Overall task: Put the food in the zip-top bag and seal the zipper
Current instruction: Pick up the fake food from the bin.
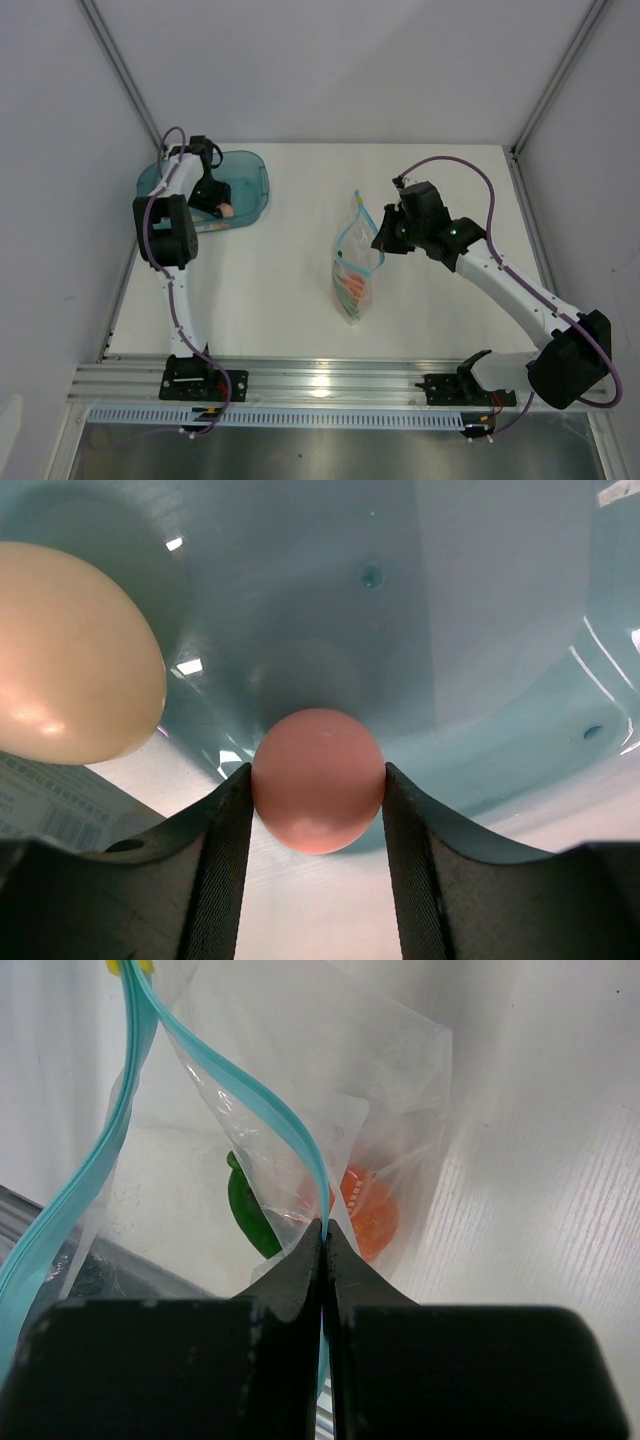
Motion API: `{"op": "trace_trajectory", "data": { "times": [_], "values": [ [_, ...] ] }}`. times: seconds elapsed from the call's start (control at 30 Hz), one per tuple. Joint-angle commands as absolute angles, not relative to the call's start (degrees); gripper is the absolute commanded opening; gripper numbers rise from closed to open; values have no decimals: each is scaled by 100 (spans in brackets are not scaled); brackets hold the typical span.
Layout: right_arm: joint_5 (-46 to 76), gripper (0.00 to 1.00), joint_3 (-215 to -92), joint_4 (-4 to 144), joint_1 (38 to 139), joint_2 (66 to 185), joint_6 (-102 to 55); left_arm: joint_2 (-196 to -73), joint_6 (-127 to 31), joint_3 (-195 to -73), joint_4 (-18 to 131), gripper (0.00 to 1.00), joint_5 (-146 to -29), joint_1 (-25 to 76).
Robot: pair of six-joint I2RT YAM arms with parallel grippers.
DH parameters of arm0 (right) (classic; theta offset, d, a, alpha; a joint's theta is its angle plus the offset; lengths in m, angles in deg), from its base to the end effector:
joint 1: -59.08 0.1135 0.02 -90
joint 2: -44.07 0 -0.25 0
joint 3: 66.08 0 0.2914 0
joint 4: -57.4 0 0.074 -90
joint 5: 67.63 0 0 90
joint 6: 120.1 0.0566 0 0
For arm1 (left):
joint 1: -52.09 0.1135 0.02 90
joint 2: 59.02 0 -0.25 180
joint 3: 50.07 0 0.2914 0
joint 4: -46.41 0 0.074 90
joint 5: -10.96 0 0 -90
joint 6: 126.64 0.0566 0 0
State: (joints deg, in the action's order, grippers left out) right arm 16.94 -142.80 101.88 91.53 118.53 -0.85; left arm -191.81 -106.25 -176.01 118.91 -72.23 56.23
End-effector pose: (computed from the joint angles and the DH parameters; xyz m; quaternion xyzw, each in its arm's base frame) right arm 0.2847 0.1873 0.2783 -0.0447 0.9124 0.2446 0.3251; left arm 0.5014 0.0430 0.1342 -0.6008 0.7918 -0.0004 0.1099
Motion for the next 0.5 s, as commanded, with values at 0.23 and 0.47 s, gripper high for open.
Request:
{"op": "trace_trajectory", "data": {
  "times": [0.23, 0.47],
  "values": [
    [1701, 0, -14309, 10057, 9116, 11649, -145, -19016, -10635, -17340, 11604, 18, -7386, 5701],
    [1753, 0, -14300, 10057, 9116, 11711, -136, -18463, -10265, -17102, 11103, 1, -7377, 5675]
  ]
}}
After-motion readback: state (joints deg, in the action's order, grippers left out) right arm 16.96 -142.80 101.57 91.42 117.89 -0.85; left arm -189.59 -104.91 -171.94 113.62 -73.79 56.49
